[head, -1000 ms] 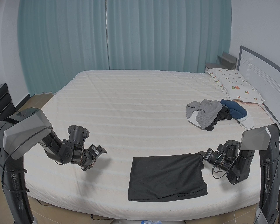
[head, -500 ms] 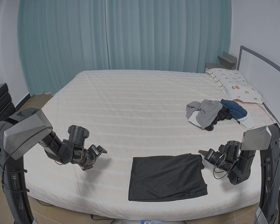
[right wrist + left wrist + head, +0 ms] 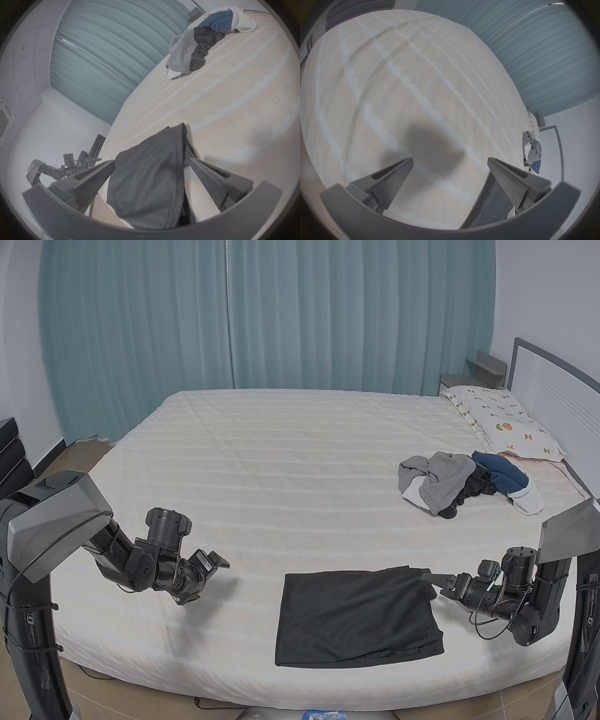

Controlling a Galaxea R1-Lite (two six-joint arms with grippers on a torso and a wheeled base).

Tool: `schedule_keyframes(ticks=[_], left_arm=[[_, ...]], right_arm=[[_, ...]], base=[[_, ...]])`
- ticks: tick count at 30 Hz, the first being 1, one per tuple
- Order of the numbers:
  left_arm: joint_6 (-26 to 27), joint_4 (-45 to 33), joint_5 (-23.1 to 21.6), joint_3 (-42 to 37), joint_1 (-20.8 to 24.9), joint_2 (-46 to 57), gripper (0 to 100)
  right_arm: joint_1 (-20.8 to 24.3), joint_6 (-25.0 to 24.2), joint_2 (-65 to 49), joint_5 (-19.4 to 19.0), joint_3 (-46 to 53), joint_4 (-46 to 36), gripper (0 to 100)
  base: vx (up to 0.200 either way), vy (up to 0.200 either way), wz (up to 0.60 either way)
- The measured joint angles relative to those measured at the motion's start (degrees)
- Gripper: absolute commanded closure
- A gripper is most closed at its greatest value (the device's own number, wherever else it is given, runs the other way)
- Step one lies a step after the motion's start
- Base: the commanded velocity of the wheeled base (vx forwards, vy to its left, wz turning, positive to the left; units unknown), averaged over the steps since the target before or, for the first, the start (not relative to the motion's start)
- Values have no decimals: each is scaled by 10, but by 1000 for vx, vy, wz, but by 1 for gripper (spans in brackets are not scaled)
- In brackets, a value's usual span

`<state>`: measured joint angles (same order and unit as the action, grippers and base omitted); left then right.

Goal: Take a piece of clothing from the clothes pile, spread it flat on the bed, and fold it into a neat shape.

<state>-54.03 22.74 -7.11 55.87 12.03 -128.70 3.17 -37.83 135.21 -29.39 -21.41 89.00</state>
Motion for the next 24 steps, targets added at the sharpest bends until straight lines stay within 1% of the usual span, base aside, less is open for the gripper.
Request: schedule_keyframes(ticks=[3,13,24], left_arm=[[0,0,0,0,0,0,0],[2,0,0,0,0,0,0],[2,0,0,0,0,0,0]], right_arm=[[0,16,-5,-3,13,0,0],[12,30,2,-7,26,0,0],[23,32,21,-3,14,0,0]], base=[[-200,0,0],[0,0,0],[0,0,0]])
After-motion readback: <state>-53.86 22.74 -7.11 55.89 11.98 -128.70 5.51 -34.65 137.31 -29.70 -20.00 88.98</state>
